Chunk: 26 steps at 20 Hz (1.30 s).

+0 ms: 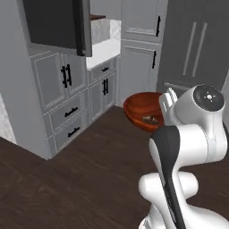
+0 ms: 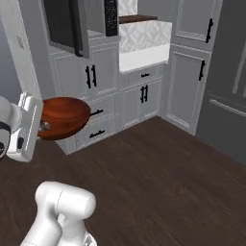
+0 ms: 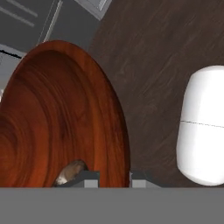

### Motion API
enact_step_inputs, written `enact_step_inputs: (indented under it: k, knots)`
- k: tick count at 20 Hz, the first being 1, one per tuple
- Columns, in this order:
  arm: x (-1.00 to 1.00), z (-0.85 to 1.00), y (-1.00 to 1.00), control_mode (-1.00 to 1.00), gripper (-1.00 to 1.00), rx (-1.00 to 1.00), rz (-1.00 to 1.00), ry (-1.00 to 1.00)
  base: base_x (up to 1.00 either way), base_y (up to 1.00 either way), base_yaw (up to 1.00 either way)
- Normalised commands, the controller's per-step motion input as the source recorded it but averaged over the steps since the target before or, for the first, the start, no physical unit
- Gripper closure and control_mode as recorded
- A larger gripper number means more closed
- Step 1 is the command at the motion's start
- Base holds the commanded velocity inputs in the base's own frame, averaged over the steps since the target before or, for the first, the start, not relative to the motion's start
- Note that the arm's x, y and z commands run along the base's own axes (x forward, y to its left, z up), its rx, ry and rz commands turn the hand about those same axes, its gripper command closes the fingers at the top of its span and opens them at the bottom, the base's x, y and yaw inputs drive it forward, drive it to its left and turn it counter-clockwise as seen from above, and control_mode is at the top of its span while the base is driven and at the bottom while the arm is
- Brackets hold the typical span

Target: Pick the mushroom from the sink and place it in the bowl. Then pick the bowl and place it in the microwave. Then close the microwave door and press the start button.

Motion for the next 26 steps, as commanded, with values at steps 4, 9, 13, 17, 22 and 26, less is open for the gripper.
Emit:
enact_step_inputs:
  k: [4, 9, 13, 17, 22, 26]
  knots:
    - [0.0, 0.0, 0.0, 1.0, 1.0, 0.0, 0.0, 0.0, 1.0, -0.81, 0.38]
    - [0.0, 0.0, 0.0, 1.0, 1.0, 0.0, 0.0, 0.0, 1.0, -0.83, 0.43]
    - [0.0, 0.0, 0.0, 1.0, 1.0, 0.0, 0.0, 0.0, 0.99, -0.84, 0.47]
    - [0.0, 0.0, 0.0, 1.0, 1.0, 0.0, 0.0, 0.0, 0.95, -0.76, 0.52]
    - [0.0, 0.0, 0.0, 1.0, 1.0, 0.0, 0.0, 0.0, 0.91, -0.76, 0.53]
    - [0.0, 0.0, 0.0, 1.0, 1.0, 0.0, 0.0, 0.0, 0.78, -0.88, 0.49]
